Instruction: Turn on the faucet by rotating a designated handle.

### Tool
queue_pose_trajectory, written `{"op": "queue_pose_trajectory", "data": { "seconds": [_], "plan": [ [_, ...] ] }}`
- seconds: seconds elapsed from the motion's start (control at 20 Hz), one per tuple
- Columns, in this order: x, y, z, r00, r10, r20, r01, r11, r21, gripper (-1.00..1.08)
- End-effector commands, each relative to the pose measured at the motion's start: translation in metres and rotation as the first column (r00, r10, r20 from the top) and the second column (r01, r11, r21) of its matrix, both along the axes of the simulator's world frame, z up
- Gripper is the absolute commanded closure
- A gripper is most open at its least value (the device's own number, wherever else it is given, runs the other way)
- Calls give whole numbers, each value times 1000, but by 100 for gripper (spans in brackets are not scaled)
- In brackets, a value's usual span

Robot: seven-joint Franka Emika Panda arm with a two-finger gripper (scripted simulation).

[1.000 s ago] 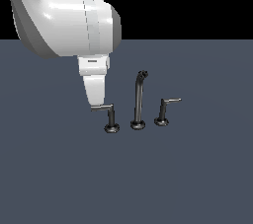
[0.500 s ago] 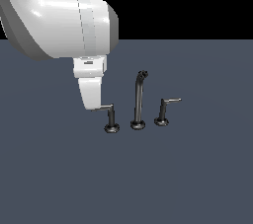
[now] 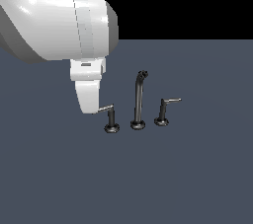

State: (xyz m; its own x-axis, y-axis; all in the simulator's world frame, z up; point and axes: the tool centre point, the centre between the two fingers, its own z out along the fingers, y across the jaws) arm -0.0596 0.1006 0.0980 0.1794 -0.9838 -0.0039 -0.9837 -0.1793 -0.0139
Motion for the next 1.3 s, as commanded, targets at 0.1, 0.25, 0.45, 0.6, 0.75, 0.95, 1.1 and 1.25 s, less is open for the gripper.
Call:
{"op": "queue_pose_trajectory", "data": {
  "seconds": [0.1,0.25,0.45,0.6,0.75,0.95,1.1,1.25],
  "plan": [
    [-17,-7,0,1000,-1,-8,1,1000,-5,108],
    [-27,-10,0,1000,1,-10,-1,1000,-5,108],
    [-40,-15,0,1000,2,-12,-2,1000,-6,108],
    [-39,-8,0,1000,15,-8,-15,1000,-1,108],
    [-44,-20,0,1000,12,-9,-12,1000,-2,108],
    [-50,-37,0,1000,8,-11,-8,1000,-4,108],
    [-54,-50,0,1000,6,-12,-6,1000,-5,108],
    [-57,-58,0,1000,4,-13,-4,1000,-6,108]
  ]
}}
